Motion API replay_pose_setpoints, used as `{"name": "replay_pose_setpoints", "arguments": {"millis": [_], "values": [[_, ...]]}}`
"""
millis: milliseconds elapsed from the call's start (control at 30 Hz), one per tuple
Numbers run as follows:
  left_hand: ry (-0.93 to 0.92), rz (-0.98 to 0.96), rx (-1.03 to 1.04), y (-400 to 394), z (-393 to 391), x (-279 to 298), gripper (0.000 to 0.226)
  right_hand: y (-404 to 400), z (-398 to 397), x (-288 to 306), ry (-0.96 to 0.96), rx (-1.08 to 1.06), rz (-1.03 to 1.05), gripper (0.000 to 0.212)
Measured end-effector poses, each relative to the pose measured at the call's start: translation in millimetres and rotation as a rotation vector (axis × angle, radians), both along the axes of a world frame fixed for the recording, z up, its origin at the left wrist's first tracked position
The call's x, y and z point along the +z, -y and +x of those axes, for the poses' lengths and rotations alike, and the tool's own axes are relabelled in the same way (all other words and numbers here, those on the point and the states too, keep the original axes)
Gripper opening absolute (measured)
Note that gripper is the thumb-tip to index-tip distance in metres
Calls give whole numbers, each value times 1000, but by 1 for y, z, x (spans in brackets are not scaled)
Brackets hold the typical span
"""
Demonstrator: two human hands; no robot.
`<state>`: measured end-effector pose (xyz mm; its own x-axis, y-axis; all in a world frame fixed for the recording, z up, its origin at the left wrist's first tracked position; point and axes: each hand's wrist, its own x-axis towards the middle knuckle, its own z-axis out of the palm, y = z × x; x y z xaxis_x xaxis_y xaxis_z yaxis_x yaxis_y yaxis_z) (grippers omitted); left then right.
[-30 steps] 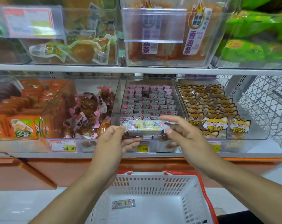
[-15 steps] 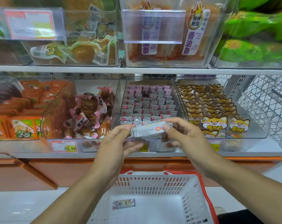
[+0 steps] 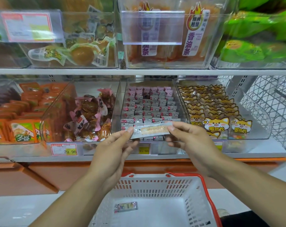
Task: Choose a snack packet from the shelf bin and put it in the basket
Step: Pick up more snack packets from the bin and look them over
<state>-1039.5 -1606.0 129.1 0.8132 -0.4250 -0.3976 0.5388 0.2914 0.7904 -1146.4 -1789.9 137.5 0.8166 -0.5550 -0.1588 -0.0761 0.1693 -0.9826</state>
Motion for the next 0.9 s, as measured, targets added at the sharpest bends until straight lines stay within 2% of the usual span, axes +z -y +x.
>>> {"name": "replay_pose_setpoints", "arguments": {"millis": [200,300,333,400,533,567,633,767,900], "values": [[-134,-46,28,0,4,1,48,2,-1,8,46,120,-17,37],[-204,-74,25,0,5,1,26,0,-4,10,57,202,-106,44],[-227,-87,21,0,4,2,22,0,-5,9,50,216,-202,43],[-276,-94,2,-1,4,4,34,0,-5,8,39,209,-341,39],[-365,-124,-66,-3,2,10,20,3,-1,4,53,108,-441,20],[-374,-118,-80,-4,2,10,21,4,0,3,64,93,-413,14],[-361,-90,-101,-4,3,10,26,6,1,2,77,83,-301,17],[-271,-33,-139,-1,-1,12,9,4,5,-1,115,101,54,24],[-171,8,-178,1,-3,15,9,4,9,1,92,48,298,20]]}}
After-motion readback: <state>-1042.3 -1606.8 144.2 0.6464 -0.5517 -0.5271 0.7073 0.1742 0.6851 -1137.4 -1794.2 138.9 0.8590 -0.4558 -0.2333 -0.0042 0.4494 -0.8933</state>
